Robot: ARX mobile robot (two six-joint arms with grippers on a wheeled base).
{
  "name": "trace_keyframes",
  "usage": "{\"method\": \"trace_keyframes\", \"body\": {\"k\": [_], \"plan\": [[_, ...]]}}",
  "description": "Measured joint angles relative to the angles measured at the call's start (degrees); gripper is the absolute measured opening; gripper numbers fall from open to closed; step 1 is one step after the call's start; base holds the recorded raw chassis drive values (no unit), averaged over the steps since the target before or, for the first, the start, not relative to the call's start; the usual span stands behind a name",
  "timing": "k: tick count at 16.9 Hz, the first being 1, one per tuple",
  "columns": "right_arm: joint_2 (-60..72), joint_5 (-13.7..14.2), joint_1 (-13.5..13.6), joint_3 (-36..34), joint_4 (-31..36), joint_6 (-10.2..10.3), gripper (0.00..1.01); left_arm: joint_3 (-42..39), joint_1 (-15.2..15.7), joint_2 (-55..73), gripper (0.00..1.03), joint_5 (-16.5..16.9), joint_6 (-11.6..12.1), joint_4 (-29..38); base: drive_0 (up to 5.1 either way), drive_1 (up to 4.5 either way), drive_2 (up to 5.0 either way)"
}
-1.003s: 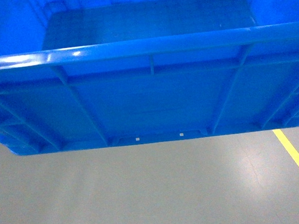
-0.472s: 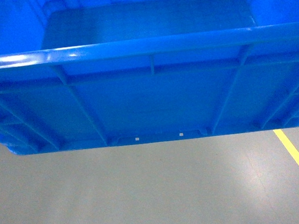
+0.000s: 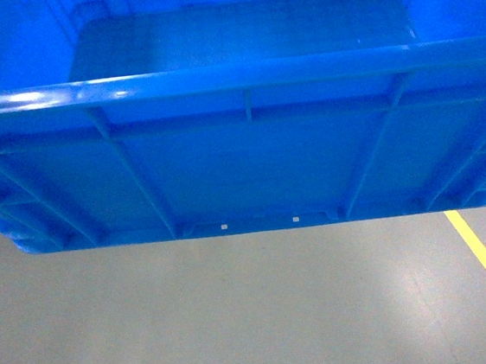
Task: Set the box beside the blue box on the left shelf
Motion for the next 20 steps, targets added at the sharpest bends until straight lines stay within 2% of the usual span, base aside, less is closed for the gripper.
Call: {"method": "trace_keyframes", "body": {"k": [20], "plan": [[0.02, -0.02, 0.00, 0.00, -0.02, 0.02, 0.22, 0.00, 0.00, 0.00, 0.20, -0.04, 0.00, 0.00, 0.0, 4.35, -4.3]]}}
